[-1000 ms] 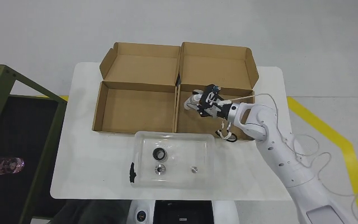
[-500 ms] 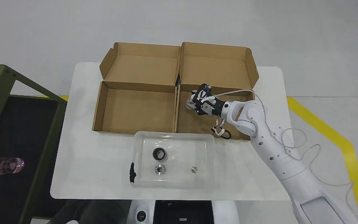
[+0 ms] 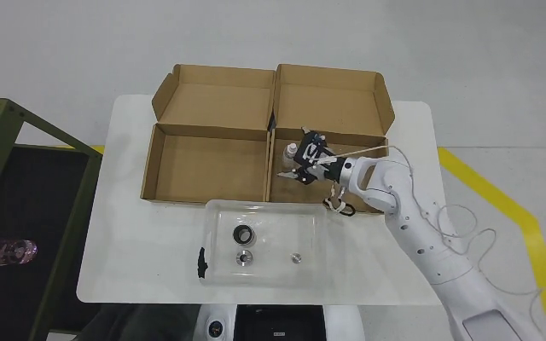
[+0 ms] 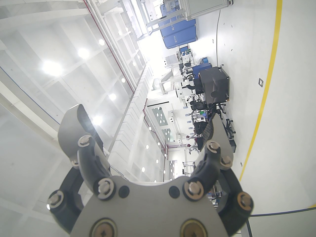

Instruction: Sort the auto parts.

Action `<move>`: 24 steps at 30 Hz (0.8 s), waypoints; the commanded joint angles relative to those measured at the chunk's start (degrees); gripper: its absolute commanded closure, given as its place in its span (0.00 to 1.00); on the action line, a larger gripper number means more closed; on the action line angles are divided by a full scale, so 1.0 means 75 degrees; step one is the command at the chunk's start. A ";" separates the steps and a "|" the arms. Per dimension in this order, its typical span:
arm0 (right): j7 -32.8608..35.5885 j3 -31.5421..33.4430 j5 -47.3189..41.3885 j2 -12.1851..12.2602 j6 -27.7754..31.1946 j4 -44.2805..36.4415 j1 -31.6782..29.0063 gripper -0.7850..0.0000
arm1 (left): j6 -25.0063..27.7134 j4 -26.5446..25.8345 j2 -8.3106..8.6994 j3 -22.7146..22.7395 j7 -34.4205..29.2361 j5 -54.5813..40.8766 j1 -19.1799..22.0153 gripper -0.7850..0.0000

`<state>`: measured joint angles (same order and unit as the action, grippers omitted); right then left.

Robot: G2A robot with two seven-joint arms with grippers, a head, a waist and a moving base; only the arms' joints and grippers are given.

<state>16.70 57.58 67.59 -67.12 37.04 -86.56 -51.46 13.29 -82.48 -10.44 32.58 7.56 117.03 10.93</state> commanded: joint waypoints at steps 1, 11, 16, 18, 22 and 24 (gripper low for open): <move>0.0081 0.0198 -0.0048 0.0056 0.0028 -0.0374 -0.0202 0.00 | 0.0000 0.0000 0.0000 0.0000 0.0000 0.0000 0.0000 0.00; 0.1256 0.1047 -0.0520 0.0349 0.0701 -0.2160 -0.1223 0.00 | 0.0000 0.0000 0.0000 0.0000 0.0000 0.0000 0.0000 0.00; 0.1749 0.1252 -0.0365 0.0473 0.0961 -0.2984 -0.1790 0.00 | 0.0000 0.0000 0.0000 0.0000 0.0000 0.0000 0.0000 0.00; 0.1888 0.1301 -0.0279 0.0512 0.0999 -0.3254 -0.2000 0.00 | 0.0000 0.0000 0.0000 0.0000 0.0000 0.0000 0.0000 0.00; 0.2063 0.1349 0.0026 0.0573 0.0945 -0.3776 -0.2399 0.00 | 0.0000 0.0000 0.0000 0.0000 0.0000 0.0000 0.0000 0.00; 0.2108 0.1350 0.0133 0.0601 0.0976 -0.3969 -0.2590 0.00 | 0.0000 0.0000 0.0000 0.0000 0.0000 0.0000 0.0000 0.00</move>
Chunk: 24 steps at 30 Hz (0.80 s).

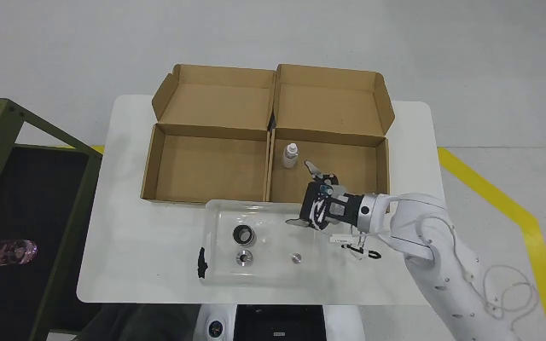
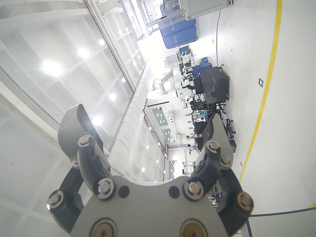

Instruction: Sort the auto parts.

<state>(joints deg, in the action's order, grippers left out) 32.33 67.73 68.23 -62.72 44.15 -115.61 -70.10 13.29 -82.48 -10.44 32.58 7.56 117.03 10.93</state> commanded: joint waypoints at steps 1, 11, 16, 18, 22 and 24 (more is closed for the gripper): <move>0.0057 -0.0012 0.0091 0.0029 0.0079 -0.0170 -0.0189 0.00 | 0.0000 0.0000 0.0000 0.0000 0.0000 0.0000 0.0000 0.00; 0.0756 -0.0362 0.0505 0.0154 0.0688 -0.0560 -0.0732 0.00 | 0.0000 0.0000 0.0000 0.0000 0.0000 0.0000 0.0000 0.00; 0.1060 -0.0492 0.0703 0.0207 0.0794 -0.0701 -0.0909 0.00 | 0.0000 0.0000 0.0000 0.0000 0.0000 0.0000 0.0000 0.00; 0.1174 -0.0542 0.0803 0.0225 0.0781 -0.0747 -0.0968 0.00 | 0.0000 0.0000 0.0000 0.0000 0.0000 0.0000 0.0000 0.00; 0.1388 -0.0698 0.0976 0.0249 0.0755 -0.0803 -0.1048 0.00 | 0.0000 0.0000 0.0000 0.0000 0.0000 0.0000 0.0000 0.00; 0.1482 -0.0779 0.1052 0.0257 0.0716 -0.0828 -0.1064 0.00 | 0.0000 0.0000 0.0000 0.0000 0.0000 0.0000 0.0000 0.00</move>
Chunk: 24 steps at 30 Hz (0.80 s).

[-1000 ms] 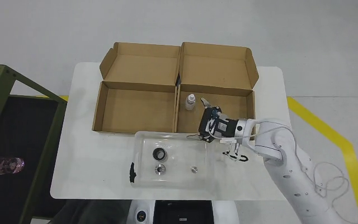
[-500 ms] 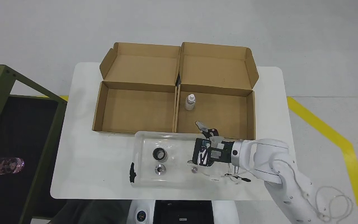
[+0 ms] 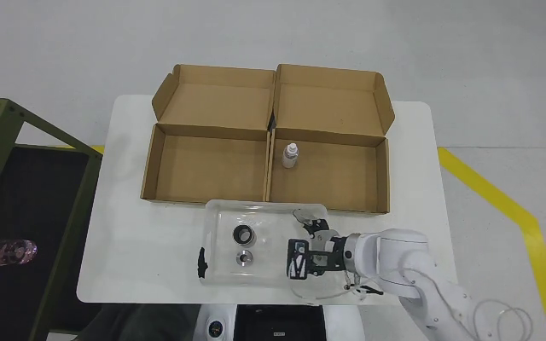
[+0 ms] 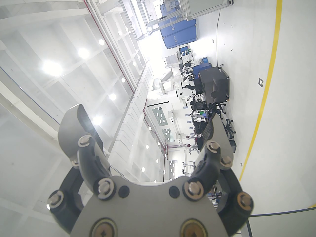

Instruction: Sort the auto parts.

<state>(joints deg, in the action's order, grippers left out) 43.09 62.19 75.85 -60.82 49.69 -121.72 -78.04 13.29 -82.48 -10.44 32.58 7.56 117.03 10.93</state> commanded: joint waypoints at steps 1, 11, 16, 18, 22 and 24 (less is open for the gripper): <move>0.0086 -0.0079 0.0084 0.0006 -0.0050 -0.0032 -0.0007 0.00 | 0.0000 0.0000 0.0000 0.0000 0.0000 0.0000 0.0000 0.00; 0.0532 -0.0534 0.0480 0.0013 -0.0225 -0.0011 0.0065 0.00 | 0.0000 0.0000 0.0000 0.0000 0.0000 0.0000 0.0000 0.00; 0.0913 -0.0791 0.0531 -0.0006 -0.0280 0.0076 0.0229 0.00 | 0.0000 0.0000 0.0000 0.0000 0.0000 0.0000 0.0000 0.00; 0.1035 -0.0872 0.0514 -0.0018 -0.0347 0.0102 0.0306 0.00 | 0.0000 0.0000 0.0000 0.0000 0.0000 0.0000 0.0000 0.00; 0.1279 -0.1033 0.0504 -0.0041 -0.0487 0.0174 0.0435 0.00 | 0.0000 0.0000 0.0000 0.0000 0.0000 0.0000 0.0000 0.00; 0.1404 -0.1115 0.0475 -0.0052 -0.0528 0.0218 0.0497 0.00 | 0.0000 0.0000 0.0000 0.0000 0.0000 0.0000 0.0000 0.00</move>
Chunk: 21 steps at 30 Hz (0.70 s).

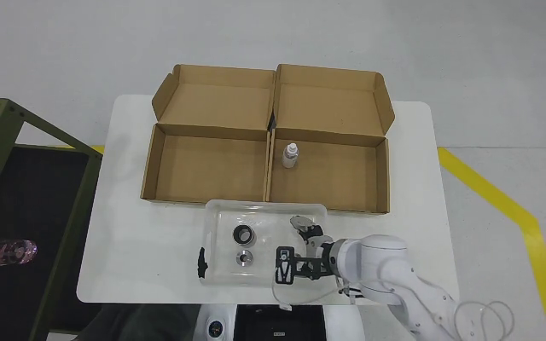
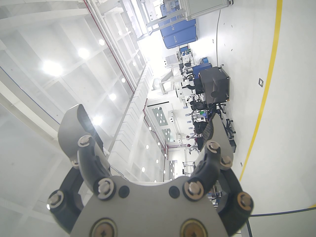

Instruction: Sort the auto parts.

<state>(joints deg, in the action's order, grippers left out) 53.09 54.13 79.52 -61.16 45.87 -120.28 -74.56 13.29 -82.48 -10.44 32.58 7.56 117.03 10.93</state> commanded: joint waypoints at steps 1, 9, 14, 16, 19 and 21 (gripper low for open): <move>0.0136 -0.0080 -0.0036 -0.0010 -0.0030 0.0047 0.0065 0.04 | 0.0000 0.0000 0.0000 0.0000 0.0000 0.0000 0.0000 0.00; 0.0682 -0.0400 -0.0296 -0.0051 -0.0047 0.0258 0.0325 0.19 | 0.0000 0.0000 0.0000 0.0000 0.0000 0.0000 0.0000 0.00; 0.0809 -0.0584 -0.0372 -0.0057 -0.0100 0.0376 0.0455 0.50 | 0.0000 0.0000 0.0000 0.0000 0.0000 0.0000 0.0000 0.00; 0.0828 -0.0668 -0.0378 -0.0049 -0.0119 0.0430 0.0508 0.53 | 0.0000 0.0000 0.0000 0.0000 0.0000 0.0000 0.0000 0.00; 0.0861 -0.0789 -0.0406 -0.0033 -0.0152 0.0506 0.0590 0.57 | 0.0000 0.0000 0.0000 0.0000 0.0000 0.0000 0.0000 0.00; 0.0878 -0.0861 -0.0432 -0.0021 -0.0169 0.0556 0.0635 0.59 | 0.0000 0.0000 0.0000 0.0000 0.0000 0.0000 0.0000 0.00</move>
<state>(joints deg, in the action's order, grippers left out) 59.62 47.93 76.38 -61.37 44.66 -116.29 -69.96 13.29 -82.48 -10.44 32.58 7.56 117.03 10.93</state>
